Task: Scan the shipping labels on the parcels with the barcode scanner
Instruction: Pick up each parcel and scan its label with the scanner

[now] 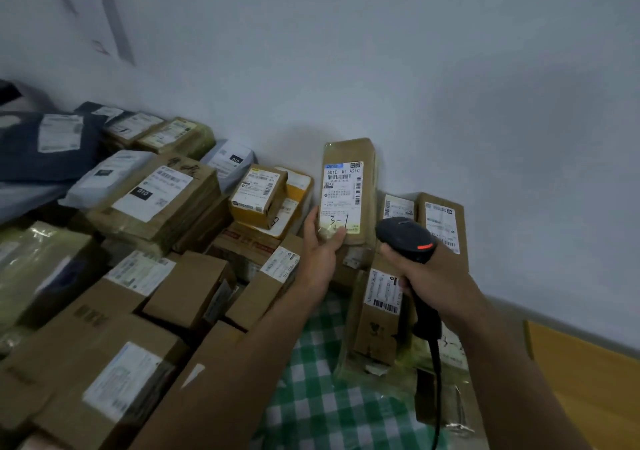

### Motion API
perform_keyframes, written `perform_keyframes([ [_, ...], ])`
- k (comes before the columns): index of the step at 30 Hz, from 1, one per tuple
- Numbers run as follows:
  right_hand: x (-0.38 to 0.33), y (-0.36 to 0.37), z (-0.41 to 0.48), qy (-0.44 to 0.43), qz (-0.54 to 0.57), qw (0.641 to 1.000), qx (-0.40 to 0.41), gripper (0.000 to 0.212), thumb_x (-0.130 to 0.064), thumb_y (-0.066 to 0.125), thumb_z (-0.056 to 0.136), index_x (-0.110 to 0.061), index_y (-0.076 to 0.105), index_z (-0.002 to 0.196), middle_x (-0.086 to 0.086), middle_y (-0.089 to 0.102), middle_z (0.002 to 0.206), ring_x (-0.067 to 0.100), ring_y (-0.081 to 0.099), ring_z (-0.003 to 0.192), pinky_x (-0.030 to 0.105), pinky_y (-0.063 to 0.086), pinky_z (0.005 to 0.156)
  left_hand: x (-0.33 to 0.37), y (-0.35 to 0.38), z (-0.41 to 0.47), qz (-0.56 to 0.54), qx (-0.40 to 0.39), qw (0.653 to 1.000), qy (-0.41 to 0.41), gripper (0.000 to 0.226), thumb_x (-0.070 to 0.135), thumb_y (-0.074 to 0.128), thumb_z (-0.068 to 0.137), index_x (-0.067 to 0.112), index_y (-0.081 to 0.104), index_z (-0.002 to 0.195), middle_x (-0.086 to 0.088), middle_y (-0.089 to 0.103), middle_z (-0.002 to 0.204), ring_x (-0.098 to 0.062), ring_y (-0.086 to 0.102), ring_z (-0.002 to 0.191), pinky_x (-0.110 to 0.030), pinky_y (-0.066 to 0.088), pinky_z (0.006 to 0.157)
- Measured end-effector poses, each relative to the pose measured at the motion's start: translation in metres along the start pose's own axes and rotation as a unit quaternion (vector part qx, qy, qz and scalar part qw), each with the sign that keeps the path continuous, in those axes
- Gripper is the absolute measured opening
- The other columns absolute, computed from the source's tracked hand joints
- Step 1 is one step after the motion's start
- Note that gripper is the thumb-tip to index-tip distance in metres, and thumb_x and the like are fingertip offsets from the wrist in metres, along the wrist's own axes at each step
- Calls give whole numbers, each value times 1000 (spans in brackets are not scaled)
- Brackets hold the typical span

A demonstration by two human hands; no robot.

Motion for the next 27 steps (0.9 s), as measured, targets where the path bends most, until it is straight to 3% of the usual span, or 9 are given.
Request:
perform_keyframes([
  [3,-13,9,-19,-22,31,998,57,33,-46,75,91,-32,64,119,-6,70,75,10,67,67,23,56,61,19,-5,-37,-56,-12,998,25,68,17,67,97,49,39,150,9,59,145,-14,59,132,-49,50,109],
  [6,-25,17,-41,-32,64,994,87,34,-47,75,91,-34,63,121,-2,73,97,19,73,90,15,51,55,35,-11,-78,-103,-23,994,39,66,9,61,100,45,39,151,9,61,143,-13,61,128,-40,55,104],
  [9,-31,25,-62,-56,97,989,97,30,-48,79,87,-47,59,109,-6,72,109,17,73,98,24,61,70,44,-17,-112,-106,-48,992,47,66,8,60,101,48,40,150,8,62,143,-16,61,130,-41,52,106],
  [13,-37,36,-89,-93,118,986,69,40,-41,85,82,-43,64,116,-17,76,109,4,72,101,35,62,90,52,-19,-146,-93,-71,992,41,71,9,62,100,48,36,152,8,64,141,-15,63,128,-45,49,111],
  [15,-38,38,-102,-104,113,987,57,52,-35,89,77,-36,67,123,-18,77,110,2,73,101,31,60,89,56,-22,-158,-74,-80,993,41,73,13,67,97,51,36,152,9,64,140,-13,64,125,-47,51,109],
  [19,-34,31,-118,-104,139,984,37,49,-17,92,75,-26,71,119,-11,80,101,13,76,96,26,60,77,66,-34,-172,-14,-105,993,58,69,24,77,91,58,44,141,6,65,140,-19,63,127,-49,53,105],
  [21,-31,26,-123,-78,167,983,22,49,-14,91,74,-24,70,118,-3,81,102,21,78,95,35,64,80,74,-40,-174,-15,-117,992,43,65,31,76,89,60,44,138,2,65,140,-21,65,125,-50,53,104],
  [24,-23,24,-127,-59,167,984,-1,64,-27,99,63,-26,72,120,12,77,112,40,73,107,61,58,96,83,-47,-172,-17,-156,987,21,83,29,77,88,55,32,152,0,67,138,-27,66,124,-57,52,104],
  [27,-20,23,-130,-57,169,984,-12,66,-32,100,63,-27,72,123,10,77,116,37,72,110,59,58,96,92,-50,-173,22,-158,986,39,85,24,76,86,57,34,151,3,69,133,-25,67,123,-57,54,101],
])
Point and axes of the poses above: each hand's wrist, its own z-axis towards the middle knuckle, its own y-axis out of the palm, x = y × z, the point moved 2 cm from there along z, towards the middle knuckle
